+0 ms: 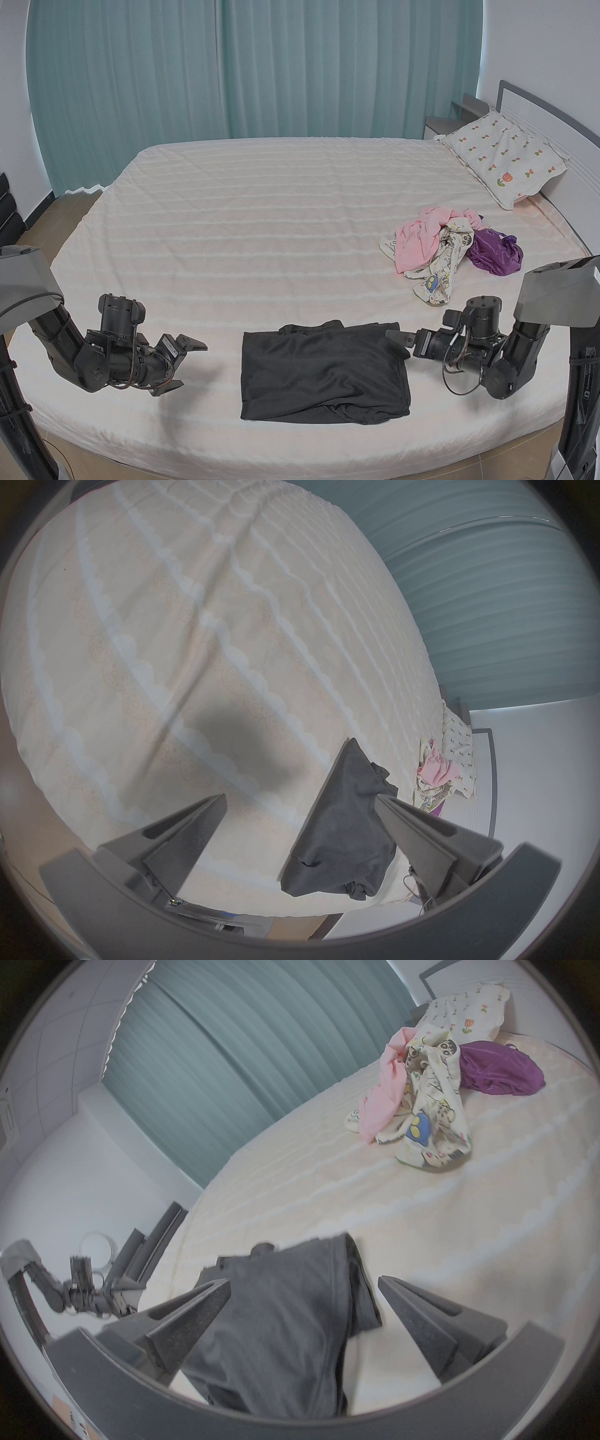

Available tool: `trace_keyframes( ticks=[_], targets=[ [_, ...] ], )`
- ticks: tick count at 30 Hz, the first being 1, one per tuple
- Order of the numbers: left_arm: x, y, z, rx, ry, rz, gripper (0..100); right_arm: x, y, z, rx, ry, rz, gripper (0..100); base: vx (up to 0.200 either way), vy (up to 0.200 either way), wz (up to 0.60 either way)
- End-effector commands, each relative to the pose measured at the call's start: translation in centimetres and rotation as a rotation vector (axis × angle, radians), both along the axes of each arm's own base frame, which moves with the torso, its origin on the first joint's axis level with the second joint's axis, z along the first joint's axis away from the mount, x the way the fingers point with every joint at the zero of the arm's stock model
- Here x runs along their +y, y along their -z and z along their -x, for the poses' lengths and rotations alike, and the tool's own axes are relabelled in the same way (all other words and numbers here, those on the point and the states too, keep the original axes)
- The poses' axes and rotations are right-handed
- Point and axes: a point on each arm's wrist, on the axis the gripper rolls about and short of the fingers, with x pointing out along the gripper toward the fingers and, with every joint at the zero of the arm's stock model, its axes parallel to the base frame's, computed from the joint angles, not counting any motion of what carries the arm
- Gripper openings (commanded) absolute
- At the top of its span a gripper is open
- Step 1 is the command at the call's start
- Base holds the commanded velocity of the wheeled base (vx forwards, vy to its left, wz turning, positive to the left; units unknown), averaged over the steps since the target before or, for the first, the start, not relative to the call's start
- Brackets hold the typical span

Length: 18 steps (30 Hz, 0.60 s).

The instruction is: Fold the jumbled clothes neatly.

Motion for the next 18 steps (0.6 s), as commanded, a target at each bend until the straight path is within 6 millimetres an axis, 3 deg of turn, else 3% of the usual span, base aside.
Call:
trace_keyframes(
  ticks=[1, 2, 10, 11, 18],
  targets=[
    [0.0, 0.1, 0.0, 0.005, -0.003, 0.0, 100, 1.0, 1.9, -3.9, 0.039, 0.042, -0.056, 100, 0.0, 0.0, 0.0],
    [0.0, 0.1, 0.0, 0.005, -0.003, 0.0, 100, 1.3, 3.0, -4.9, 0.058, 0.046, -0.053, 100, 0.0, 0.0, 0.0],
    [0.0, 0.3, -0.1, 0.007, 0.0, -0.002, 100, 1.8, 3.9, -7.1, 0.061, 0.066, -0.046, 100, 0.0, 0.0, 0.0],
    [0.0, 0.3, -0.1, 0.007, -0.002, -0.002, 100, 1.8, 3.9, -7.3, 0.066, 0.066, -0.045, 0, 0.0, 0.0, 0.0],
    [0.0, 0.3, -0.1, 0.007, -0.001, -0.003, 100, 1.9, 3.7, -8.0, 0.061, 0.077, -0.049, 0, 0.0, 0.0, 0.0]
  ],
)
